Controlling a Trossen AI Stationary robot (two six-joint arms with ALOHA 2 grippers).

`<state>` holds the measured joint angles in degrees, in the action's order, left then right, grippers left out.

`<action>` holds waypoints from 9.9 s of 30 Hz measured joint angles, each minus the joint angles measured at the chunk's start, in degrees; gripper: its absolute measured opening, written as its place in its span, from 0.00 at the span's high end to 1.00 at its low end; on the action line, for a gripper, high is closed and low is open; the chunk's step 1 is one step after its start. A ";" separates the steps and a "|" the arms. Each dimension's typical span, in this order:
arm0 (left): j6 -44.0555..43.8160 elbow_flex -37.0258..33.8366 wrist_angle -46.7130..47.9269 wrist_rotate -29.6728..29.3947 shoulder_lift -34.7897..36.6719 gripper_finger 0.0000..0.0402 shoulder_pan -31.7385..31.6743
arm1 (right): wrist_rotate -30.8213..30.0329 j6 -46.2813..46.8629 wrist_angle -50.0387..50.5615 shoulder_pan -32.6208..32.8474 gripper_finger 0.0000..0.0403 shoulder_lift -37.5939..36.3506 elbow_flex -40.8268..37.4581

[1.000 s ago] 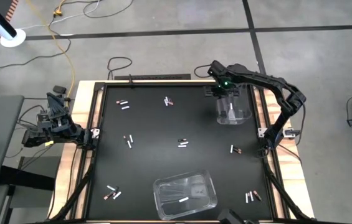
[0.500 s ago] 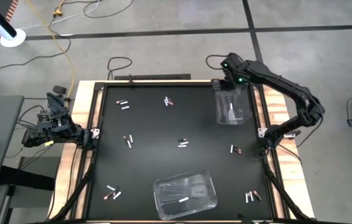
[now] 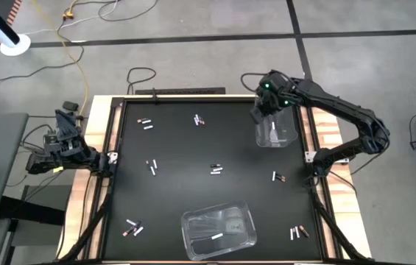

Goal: Sort batteries
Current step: Move the bottom transparent bin to the top center of the table, then put the white battery into the left transparent bin

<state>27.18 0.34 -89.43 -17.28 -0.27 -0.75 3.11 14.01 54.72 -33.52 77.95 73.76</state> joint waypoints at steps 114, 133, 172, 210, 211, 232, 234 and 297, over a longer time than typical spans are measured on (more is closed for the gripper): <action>0.00 0.02 -0.01 -0.02 0.01 0.75 0.01 | -0.40 -2.48 2.86 39.08 0.99 29.40 32.89; 0.00 0.02 0.04 -0.02 0.02 0.75 0.00 | -1.49 13.16 4.00 2.50 0.99 33.22 29.27; -0.01 0.01 0.02 -0.02 0.01 0.75 0.02 | -9.45 46.23 6.44 3.11 0.99 33.05 16.81; 0.00 0.01 0.00 -0.02 0.02 0.75 0.01 | -9.74 41.78 10.20 3.11 0.83 33.05 17.82; 0.00 0.02 0.01 -0.02 0.02 0.75 0.02 | -9.73 41.10 10.55 3.12 0.83 33.03 18.24; 0.00 0.02 0.01 -0.02 0.01 0.75 0.02 | -16.61 25.11 17.85 5.09 0.83 22.70 28.00; 0.00 0.02 0.00 -0.02 0.02 0.75 0.02 | -16.99 24.01 17.85 5.61 0.83 19.66 27.98; -62.40 21.20 103.09 -12.48 -8.21 0.75 0.00 | -30.44 58.50 0.40 39.37 0.83 -9.42 -13.33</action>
<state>-35.22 21.55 13.67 -29.76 -8.48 -0.75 -27.33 72.51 55.11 5.85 68.53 60.42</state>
